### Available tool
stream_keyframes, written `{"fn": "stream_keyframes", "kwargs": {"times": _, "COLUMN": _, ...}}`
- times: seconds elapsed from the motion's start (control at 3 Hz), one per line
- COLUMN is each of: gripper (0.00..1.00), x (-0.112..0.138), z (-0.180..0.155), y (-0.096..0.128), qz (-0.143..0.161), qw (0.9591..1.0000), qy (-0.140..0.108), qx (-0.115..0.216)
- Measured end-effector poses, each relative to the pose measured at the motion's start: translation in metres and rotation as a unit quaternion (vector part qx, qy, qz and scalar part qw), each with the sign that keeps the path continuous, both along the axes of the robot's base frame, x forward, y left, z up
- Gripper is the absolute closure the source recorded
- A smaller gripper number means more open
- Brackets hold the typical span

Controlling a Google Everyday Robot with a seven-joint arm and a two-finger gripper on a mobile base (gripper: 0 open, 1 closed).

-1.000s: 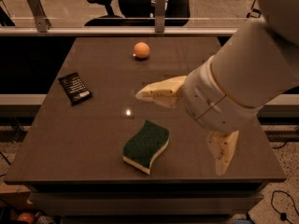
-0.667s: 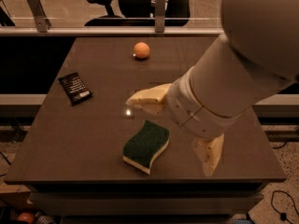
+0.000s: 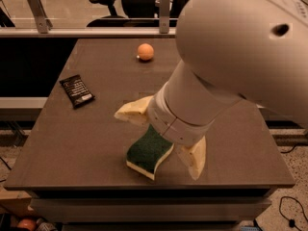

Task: Move sponge near orange

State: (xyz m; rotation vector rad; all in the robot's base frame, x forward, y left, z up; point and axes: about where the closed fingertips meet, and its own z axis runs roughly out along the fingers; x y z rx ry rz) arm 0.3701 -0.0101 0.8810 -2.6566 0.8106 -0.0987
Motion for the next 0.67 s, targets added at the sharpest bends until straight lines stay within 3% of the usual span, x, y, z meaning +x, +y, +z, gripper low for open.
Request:
{"fn": "stream_keyframes", "kwargs": {"times": 0.33, "gripper": 0.0, "x": 0.013, "z": -0.013, "y": 0.011, "qz": 0.033, "qw": 0.9987, "qy": 0.027, "qx": -0.029}}
{"fn": "stream_keyframes", "kwargs": {"times": 0.67, "gripper": 0.0, "x": 0.018, "z": -0.023, "y": 0.013, "qz": 0.066, "qw": 0.9934, "qy": 0.065, "qx": -0.067}}
